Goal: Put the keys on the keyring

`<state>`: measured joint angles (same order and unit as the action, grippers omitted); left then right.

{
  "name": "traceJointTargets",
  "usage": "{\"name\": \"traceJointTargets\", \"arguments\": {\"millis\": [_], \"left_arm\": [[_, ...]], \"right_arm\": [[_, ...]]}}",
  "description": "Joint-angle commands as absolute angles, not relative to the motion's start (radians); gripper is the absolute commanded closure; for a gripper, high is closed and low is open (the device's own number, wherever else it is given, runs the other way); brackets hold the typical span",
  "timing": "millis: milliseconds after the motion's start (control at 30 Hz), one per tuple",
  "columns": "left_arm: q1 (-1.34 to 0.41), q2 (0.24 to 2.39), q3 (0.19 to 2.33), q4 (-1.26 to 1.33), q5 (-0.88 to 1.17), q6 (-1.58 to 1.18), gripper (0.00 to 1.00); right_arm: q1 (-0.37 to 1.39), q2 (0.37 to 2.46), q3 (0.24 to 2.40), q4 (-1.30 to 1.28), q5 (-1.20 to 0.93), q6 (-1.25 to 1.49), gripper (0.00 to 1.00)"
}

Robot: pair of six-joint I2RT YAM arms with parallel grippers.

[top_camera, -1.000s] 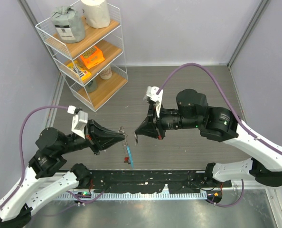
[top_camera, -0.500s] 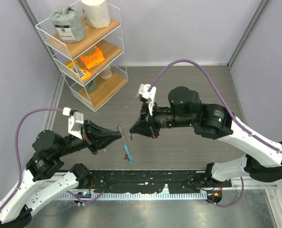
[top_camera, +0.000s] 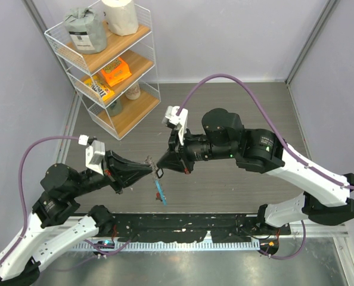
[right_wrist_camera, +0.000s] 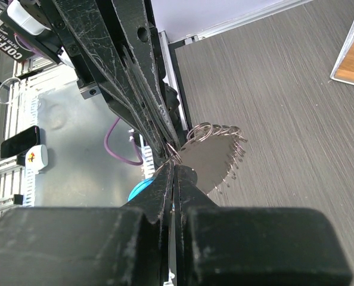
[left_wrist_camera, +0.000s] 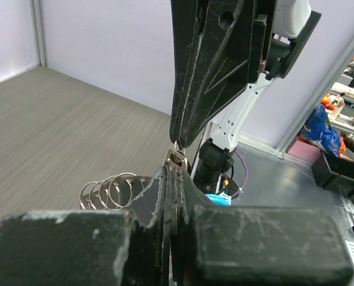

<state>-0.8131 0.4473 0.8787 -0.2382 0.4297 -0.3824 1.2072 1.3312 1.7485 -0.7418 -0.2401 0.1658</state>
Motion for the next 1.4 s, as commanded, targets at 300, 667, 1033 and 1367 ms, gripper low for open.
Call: {"name": "traceJointTargets", "arguments": {"millis": [300,667,1033,1367], "left_arm": [[-0.811,0.434,0.900,-0.193,0.430,-0.368,1.00],[-0.810,0.431,0.899,-0.189,0.443,-0.370,1.00],[-0.810,0.410,0.897,-0.166,0.480,-0.380,1.00],[-0.810,0.403,0.890,-0.141,0.511,-0.384,1.00]], "right_arm": [[1.218,1.351,1.806,-0.726,-0.216,0.181,0.94],[1.220,1.348,1.798,-0.721,-0.196,0.193,0.94],[1.220,1.336,1.778,-0.710,-0.176,0.207,0.94],[1.220,1.338,1.776,-0.707,-0.172,0.229,0.94]]}}
